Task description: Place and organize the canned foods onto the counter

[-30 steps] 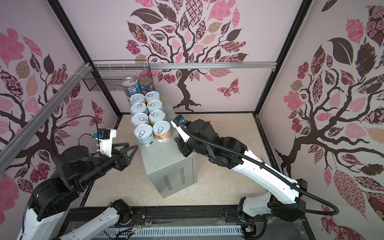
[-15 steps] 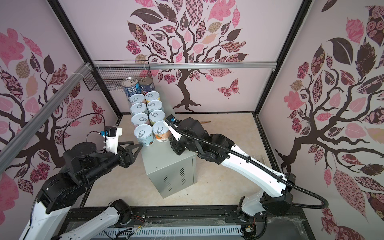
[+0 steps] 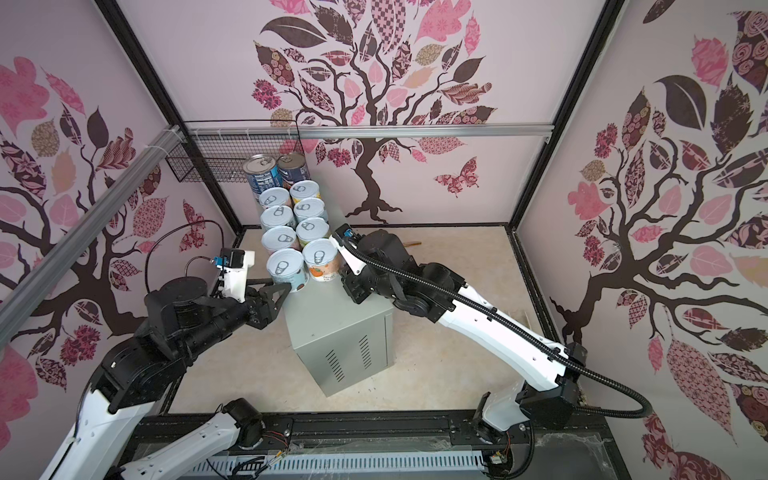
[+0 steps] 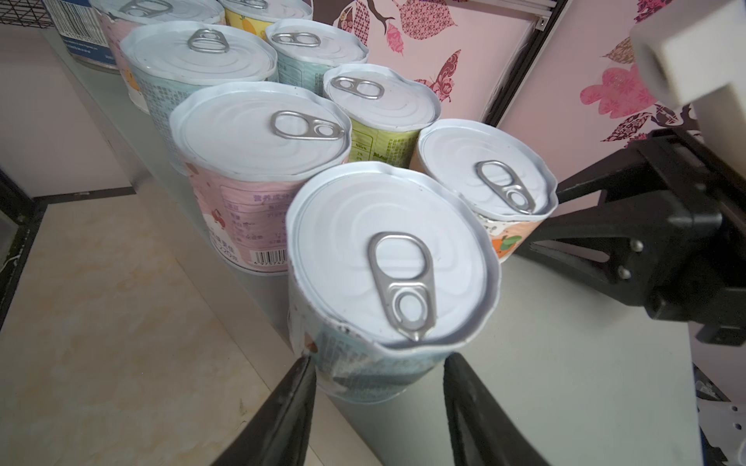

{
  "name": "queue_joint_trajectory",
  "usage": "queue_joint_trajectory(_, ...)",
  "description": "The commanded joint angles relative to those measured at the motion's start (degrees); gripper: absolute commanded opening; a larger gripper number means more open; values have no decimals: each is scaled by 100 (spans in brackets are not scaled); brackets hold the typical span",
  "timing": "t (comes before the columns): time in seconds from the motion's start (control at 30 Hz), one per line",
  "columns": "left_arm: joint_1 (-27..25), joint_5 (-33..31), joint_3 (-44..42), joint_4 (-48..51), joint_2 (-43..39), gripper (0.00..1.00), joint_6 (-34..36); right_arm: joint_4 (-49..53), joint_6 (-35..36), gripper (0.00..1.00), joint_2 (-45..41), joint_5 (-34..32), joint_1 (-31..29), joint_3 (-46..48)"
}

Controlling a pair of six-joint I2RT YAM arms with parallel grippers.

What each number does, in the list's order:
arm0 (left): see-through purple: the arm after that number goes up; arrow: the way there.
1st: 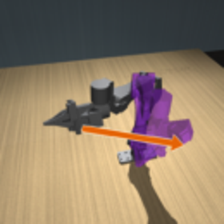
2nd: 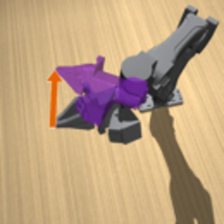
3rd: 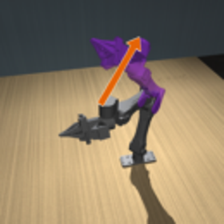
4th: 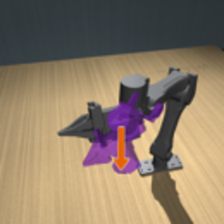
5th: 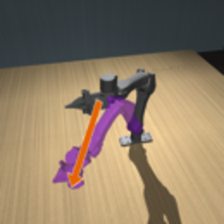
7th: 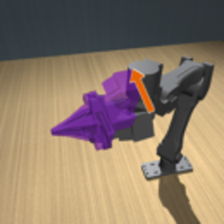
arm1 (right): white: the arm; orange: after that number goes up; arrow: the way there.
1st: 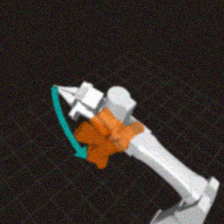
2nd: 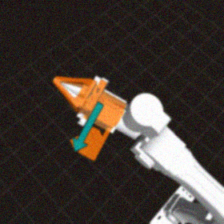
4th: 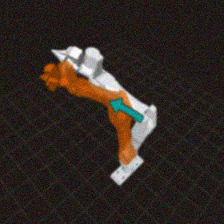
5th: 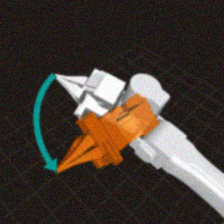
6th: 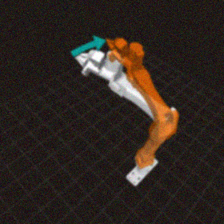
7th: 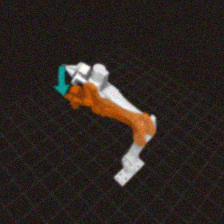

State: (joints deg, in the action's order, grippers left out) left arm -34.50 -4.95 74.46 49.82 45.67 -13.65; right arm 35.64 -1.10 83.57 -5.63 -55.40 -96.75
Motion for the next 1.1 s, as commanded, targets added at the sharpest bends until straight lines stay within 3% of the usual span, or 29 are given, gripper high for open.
queue_joint_trajectory(0.0,3,-78,-86,-217,55,54,81,-288,-40,22,196,85,22,-200)
queue_joint_trajectory(0.27,4,16,-20,-190,-30,55,-11,-207,-39,29,88,73,27,-250)
queue_joint_trajectory(0.47,-1,-96,370,57,-199,60,-166,-85,-39,34,-177,-187,42,-248)
queue_joint_trajectory(0.8,2,-1772,1235,715,-198,59,-373,-178,-254,35,-211,185,687,-502)
queue_joint_trajectory(0.97,5,-2193,1256,332,-9,61,-279,-348,-329,35,80,438,1079,-797)
queue_joint_trajectory(1.07,37,-2434,1308,53,208,61,-239,-621,-548,35,261,940,1427,-832)
